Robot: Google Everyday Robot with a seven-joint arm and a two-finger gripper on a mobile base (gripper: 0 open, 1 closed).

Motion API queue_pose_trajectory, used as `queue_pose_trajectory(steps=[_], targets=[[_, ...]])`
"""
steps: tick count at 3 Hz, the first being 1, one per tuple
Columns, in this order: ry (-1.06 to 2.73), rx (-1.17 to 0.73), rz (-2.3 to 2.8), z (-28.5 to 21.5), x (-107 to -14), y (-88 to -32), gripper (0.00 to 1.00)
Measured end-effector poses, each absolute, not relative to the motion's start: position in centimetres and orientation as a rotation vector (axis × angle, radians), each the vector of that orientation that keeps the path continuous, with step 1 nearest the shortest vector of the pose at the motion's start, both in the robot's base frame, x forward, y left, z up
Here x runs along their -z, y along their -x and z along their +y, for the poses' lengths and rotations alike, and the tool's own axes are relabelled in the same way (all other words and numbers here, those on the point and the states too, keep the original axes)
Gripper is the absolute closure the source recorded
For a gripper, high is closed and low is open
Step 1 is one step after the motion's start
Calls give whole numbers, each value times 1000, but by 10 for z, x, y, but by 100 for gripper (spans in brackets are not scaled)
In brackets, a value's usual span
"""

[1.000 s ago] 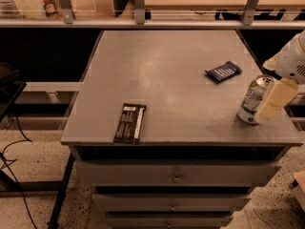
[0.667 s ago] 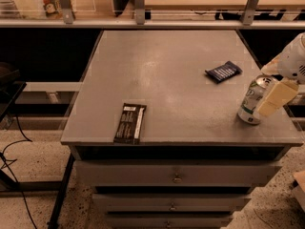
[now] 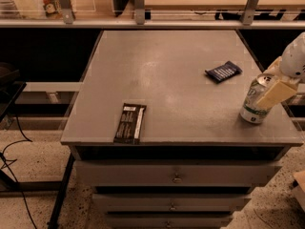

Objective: Pick 7up can

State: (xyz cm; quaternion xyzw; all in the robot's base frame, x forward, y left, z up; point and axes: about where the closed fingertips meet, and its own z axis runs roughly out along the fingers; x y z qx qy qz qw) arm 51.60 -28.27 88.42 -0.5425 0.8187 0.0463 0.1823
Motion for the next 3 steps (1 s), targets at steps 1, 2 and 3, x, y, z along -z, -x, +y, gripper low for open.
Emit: queue_pose_trajectory(steps=[1,2,3], targets=[[1539,-156,2299,-292,-895,-517,87],[1546,-151,2274,-304,-918,-523,100],[1541,-165,2208,-311,-946,-527,100]])
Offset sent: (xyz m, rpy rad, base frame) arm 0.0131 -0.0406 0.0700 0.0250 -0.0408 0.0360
